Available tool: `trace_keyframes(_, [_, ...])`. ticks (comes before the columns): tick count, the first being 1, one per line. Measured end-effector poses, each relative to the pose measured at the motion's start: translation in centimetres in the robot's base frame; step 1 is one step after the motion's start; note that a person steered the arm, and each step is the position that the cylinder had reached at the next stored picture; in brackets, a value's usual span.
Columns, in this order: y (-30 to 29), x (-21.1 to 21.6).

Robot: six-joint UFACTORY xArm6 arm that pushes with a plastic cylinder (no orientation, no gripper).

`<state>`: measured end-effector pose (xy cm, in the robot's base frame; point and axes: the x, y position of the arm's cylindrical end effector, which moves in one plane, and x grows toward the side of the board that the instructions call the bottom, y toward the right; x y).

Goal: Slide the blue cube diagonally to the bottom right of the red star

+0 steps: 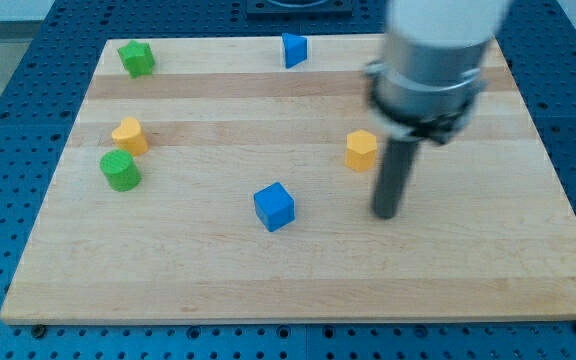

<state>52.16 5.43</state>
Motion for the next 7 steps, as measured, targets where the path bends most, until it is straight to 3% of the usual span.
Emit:
trace_keyframes(1, [-7.2, 4.1])
trace_keyframes(2, [-16.6, 4.9])
trace_keyframes(3, [-18.1, 1.5])
trace_keyframes(5, [2.5, -2.1])
trace_keyframes(6, [7.8, -2.8])
trace_keyframes(7, [6.4, -2.7])
